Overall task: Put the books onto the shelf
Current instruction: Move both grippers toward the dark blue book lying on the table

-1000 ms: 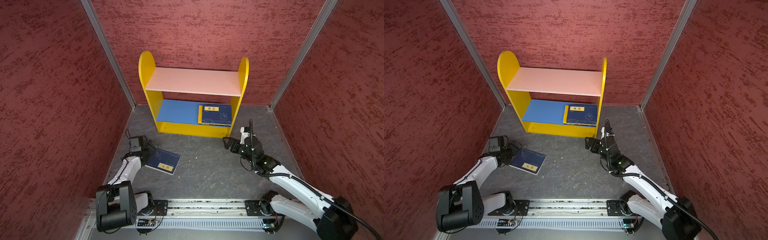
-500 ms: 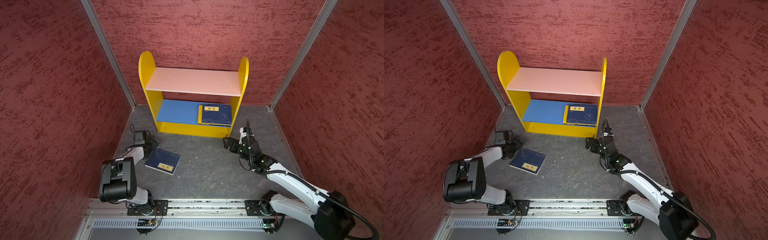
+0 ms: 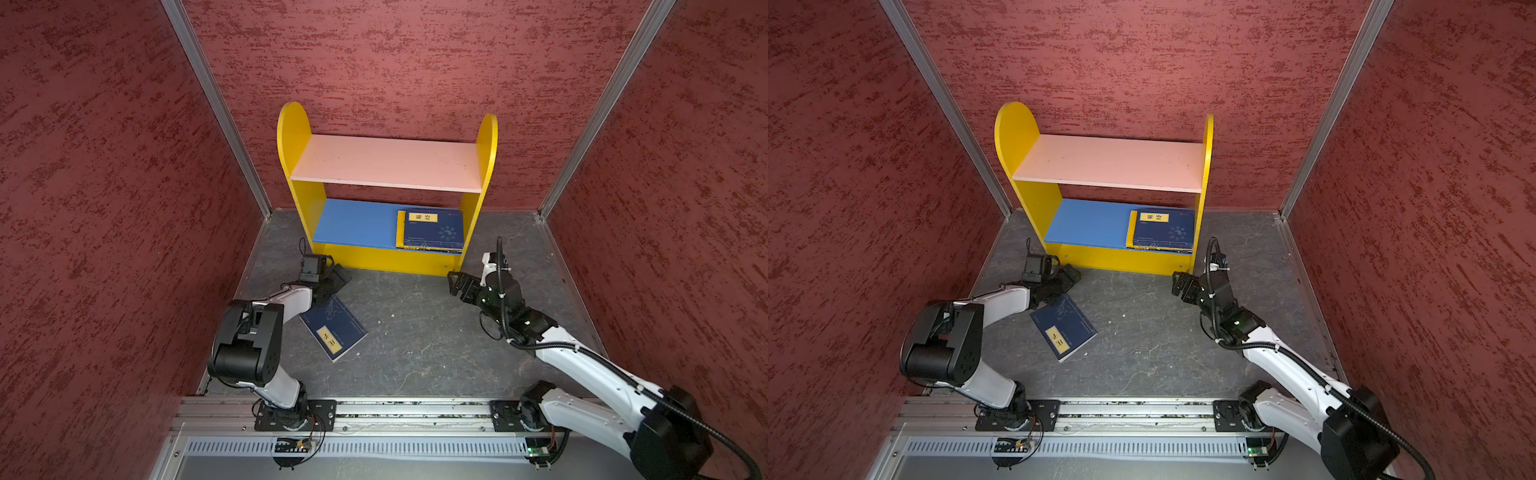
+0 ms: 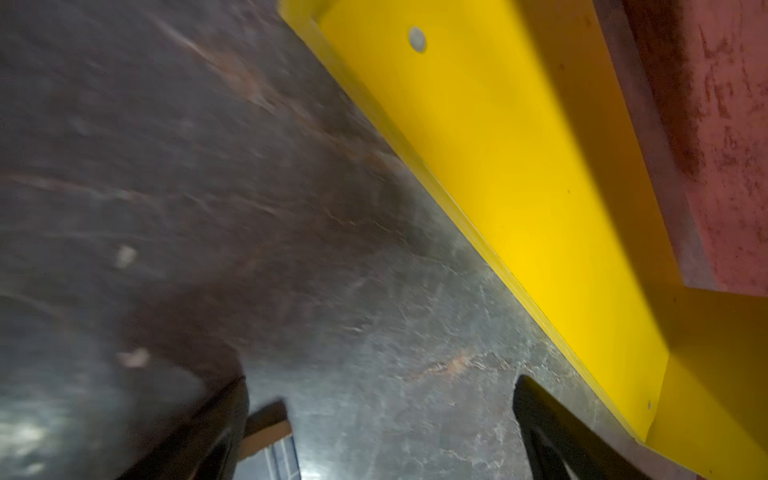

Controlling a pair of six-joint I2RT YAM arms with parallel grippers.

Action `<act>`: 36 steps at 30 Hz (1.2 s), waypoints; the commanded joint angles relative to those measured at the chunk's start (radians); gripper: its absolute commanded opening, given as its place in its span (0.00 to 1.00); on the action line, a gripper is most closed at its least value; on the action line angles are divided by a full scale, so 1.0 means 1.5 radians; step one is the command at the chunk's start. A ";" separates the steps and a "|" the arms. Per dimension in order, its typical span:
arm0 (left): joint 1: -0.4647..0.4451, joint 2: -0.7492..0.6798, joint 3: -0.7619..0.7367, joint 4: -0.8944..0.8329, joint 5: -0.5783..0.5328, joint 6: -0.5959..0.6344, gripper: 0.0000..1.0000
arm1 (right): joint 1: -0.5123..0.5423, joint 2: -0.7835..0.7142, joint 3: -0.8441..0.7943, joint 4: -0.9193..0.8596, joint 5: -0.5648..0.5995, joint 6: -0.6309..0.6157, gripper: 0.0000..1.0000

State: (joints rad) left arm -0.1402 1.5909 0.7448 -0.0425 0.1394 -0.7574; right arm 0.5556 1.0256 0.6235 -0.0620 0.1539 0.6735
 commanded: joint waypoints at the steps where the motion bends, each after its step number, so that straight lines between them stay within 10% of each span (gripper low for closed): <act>1: -0.059 0.027 0.009 -0.011 0.042 -0.028 0.99 | 0.004 -0.018 0.003 -0.011 0.024 -0.007 0.99; 12: -0.119 -0.123 0.037 -0.082 0.002 0.042 0.99 | 0.004 -0.008 -0.001 -0.004 -0.021 -0.003 0.99; 24: 0.056 -0.331 -0.099 -0.288 -0.079 0.047 0.99 | 0.005 0.032 0.009 0.025 -0.041 -0.003 0.99; 36: 0.047 -0.290 -0.145 -0.271 -0.076 0.039 1.00 | 0.005 0.027 0.002 0.021 -0.034 0.005 0.99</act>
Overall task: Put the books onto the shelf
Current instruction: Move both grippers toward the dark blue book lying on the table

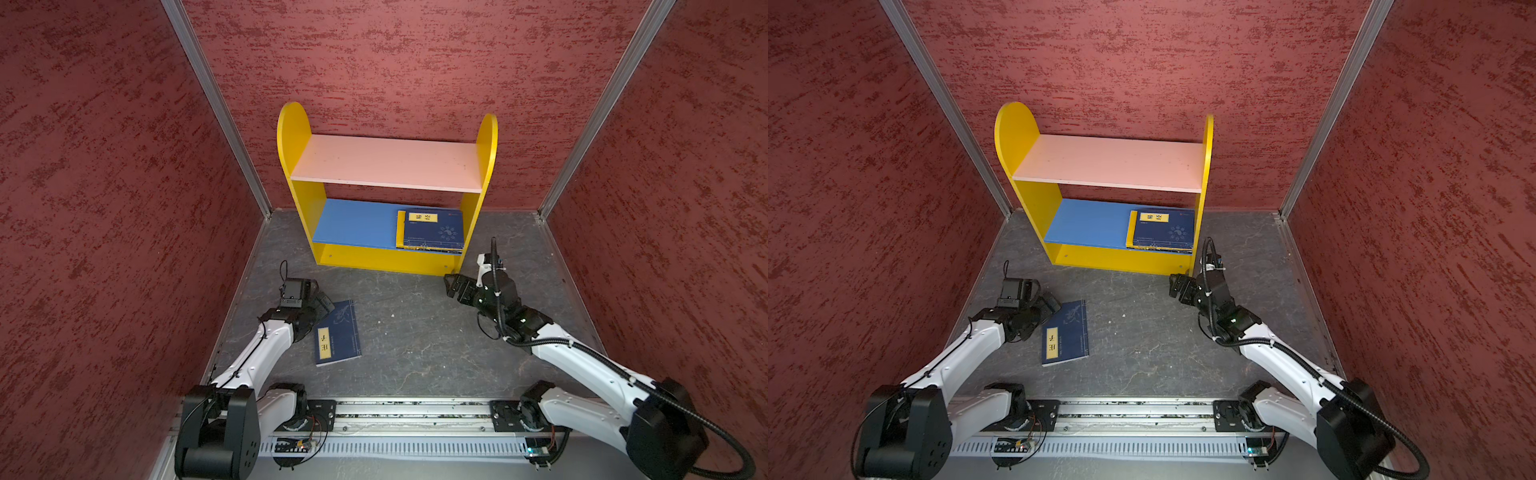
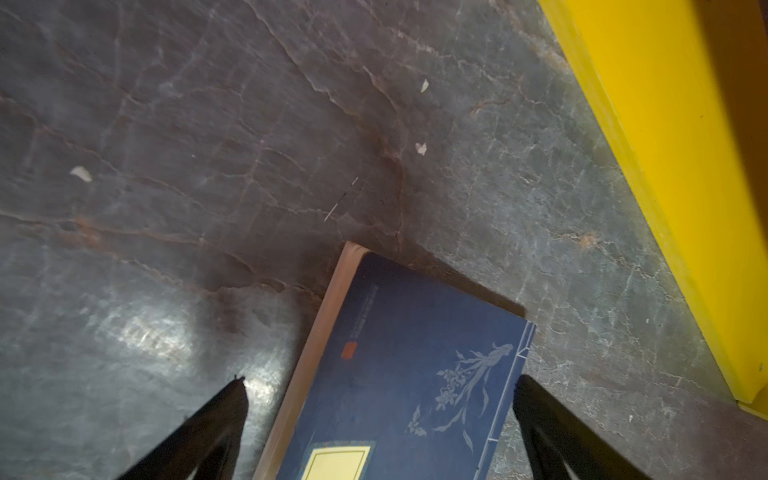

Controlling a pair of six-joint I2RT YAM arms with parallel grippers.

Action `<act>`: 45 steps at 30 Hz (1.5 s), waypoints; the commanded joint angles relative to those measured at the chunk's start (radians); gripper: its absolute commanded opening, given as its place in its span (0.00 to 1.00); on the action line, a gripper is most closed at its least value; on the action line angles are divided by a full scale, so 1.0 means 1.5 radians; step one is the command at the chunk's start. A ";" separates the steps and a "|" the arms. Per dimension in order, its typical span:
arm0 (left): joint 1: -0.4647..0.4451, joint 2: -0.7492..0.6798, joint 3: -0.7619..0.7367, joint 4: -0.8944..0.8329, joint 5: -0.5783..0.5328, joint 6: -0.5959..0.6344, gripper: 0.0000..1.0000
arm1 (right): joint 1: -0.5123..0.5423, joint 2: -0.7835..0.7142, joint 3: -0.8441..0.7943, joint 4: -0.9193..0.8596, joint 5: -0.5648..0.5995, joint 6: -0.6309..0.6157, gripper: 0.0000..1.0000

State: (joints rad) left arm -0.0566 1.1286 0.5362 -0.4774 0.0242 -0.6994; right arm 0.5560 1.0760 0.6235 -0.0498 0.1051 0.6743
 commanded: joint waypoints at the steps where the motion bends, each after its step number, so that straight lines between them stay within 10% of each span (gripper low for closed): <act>1: -0.016 0.026 -0.004 0.026 0.000 -0.002 1.00 | 0.005 -0.007 0.001 0.011 0.000 0.005 0.99; 20: -0.355 0.303 0.240 0.170 0.054 -0.050 0.98 | 0.005 -0.048 -0.022 -0.018 0.016 0.015 0.99; 29: -0.331 0.184 0.220 0.098 -0.011 -0.008 0.98 | 0.005 0.044 0.004 -0.018 -0.069 -0.002 0.99; 45: -0.329 -0.062 -0.021 0.008 -0.030 -0.188 0.87 | 0.089 0.284 0.088 0.067 -0.131 -0.016 0.96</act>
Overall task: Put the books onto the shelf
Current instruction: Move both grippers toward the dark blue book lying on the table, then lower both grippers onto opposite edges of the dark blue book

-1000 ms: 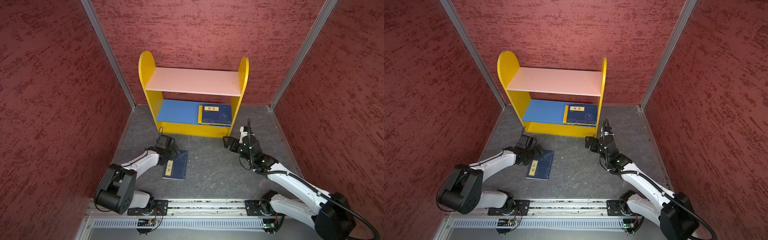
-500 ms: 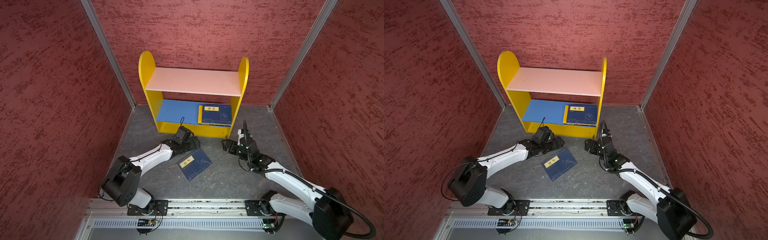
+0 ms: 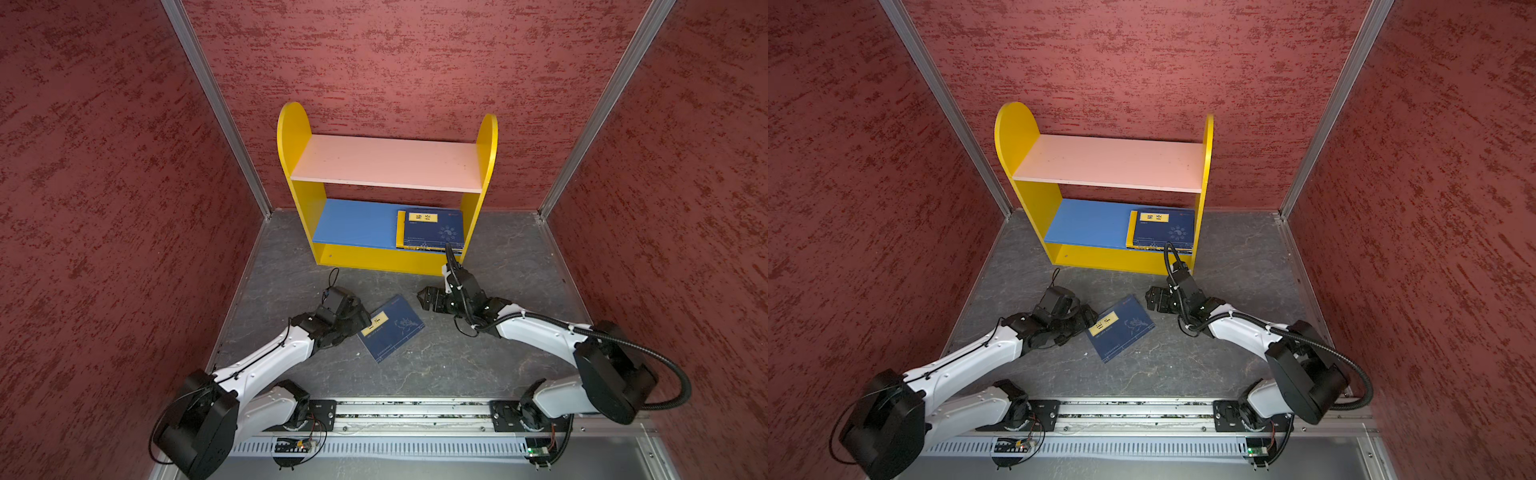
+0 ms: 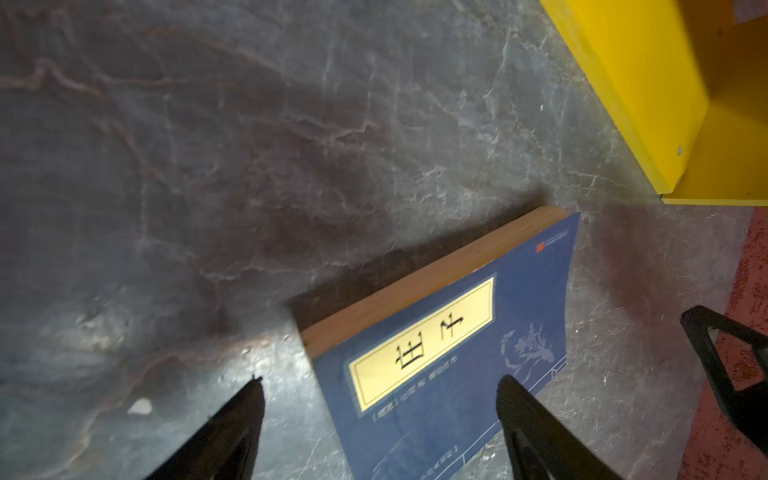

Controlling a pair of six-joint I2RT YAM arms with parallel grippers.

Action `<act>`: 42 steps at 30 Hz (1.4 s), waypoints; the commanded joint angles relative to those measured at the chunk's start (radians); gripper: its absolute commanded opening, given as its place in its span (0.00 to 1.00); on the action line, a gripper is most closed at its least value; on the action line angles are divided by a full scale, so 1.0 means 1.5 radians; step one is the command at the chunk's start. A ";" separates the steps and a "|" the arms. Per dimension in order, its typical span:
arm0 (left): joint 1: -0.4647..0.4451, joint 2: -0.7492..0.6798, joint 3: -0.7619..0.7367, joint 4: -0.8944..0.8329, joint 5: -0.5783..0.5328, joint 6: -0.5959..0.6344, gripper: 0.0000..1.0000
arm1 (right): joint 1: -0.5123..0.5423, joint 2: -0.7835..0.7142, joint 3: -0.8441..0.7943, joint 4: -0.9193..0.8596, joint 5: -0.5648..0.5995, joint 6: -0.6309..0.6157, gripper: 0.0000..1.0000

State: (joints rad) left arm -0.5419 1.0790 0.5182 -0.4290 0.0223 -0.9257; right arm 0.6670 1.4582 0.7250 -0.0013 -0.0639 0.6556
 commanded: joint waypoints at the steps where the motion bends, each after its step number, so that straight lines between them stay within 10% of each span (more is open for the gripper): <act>1: -0.008 -0.040 -0.017 -0.028 -0.029 -0.041 0.86 | 0.020 0.042 0.025 0.037 -0.019 -0.003 0.96; 42: -0.042 0.046 -0.034 0.074 -0.051 -0.064 0.73 | 0.050 0.150 0.084 0.039 -0.036 -0.015 0.91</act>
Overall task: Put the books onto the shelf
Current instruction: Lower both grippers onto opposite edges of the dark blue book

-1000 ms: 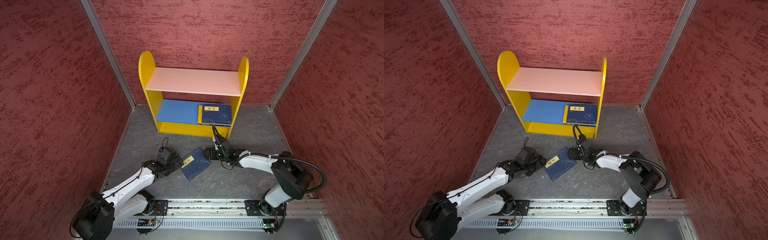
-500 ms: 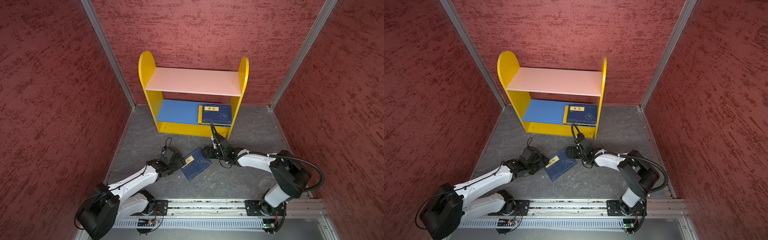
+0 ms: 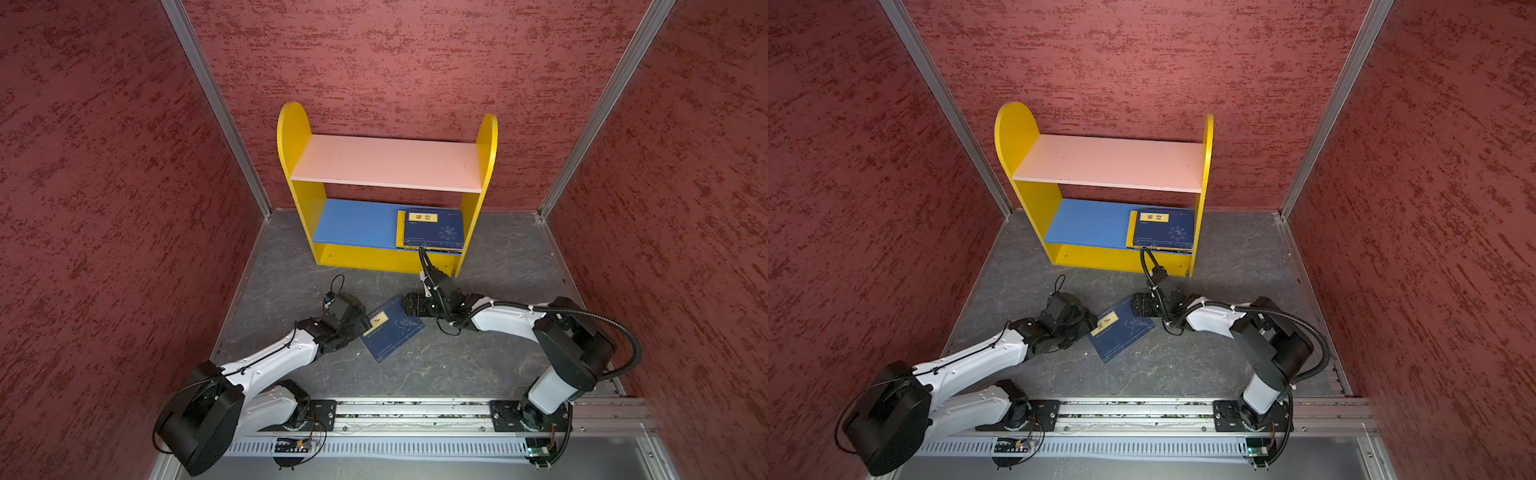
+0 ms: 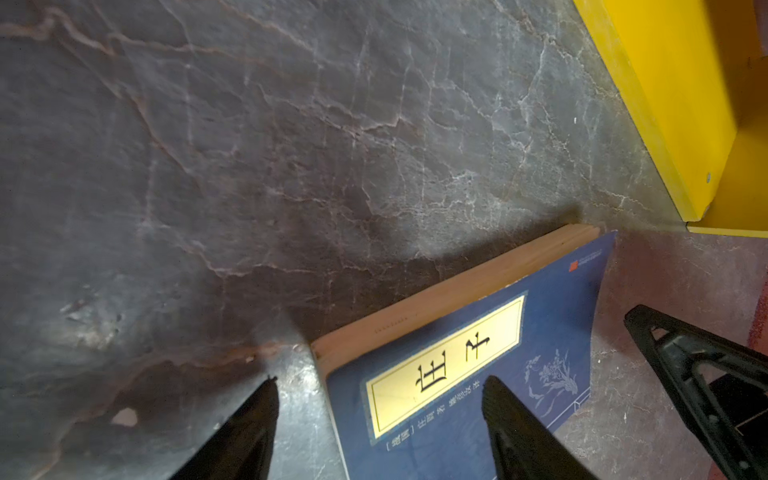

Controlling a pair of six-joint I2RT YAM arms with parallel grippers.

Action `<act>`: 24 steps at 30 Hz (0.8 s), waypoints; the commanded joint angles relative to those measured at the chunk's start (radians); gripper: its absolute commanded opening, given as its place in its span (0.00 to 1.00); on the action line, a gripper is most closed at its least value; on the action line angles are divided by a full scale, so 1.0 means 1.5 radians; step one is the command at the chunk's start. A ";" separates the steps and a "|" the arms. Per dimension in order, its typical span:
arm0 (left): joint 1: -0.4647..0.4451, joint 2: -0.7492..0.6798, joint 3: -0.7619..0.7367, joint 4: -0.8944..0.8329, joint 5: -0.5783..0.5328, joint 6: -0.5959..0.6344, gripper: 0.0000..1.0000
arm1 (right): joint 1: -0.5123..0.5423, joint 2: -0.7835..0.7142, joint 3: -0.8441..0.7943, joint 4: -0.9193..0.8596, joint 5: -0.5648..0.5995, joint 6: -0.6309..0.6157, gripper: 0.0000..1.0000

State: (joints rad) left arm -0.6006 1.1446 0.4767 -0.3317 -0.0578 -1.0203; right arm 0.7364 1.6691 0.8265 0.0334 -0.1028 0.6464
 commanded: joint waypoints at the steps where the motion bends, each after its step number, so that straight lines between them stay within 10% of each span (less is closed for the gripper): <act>1: -0.003 0.003 -0.006 0.008 0.004 -0.001 0.73 | 0.004 0.012 0.017 0.017 -0.011 -0.009 0.91; 24: -0.029 0.055 0.021 0.070 0.014 0.022 0.49 | 0.007 0.056 0.027 0.048 -0.062 0.000 0.87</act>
State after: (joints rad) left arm -0.6327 1.2308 0.4793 -0.2684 -0.0303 -1.0134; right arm 0.7383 1.7378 0.8444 0.0784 -0.1745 0.6468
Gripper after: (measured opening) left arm 0.498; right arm 0.868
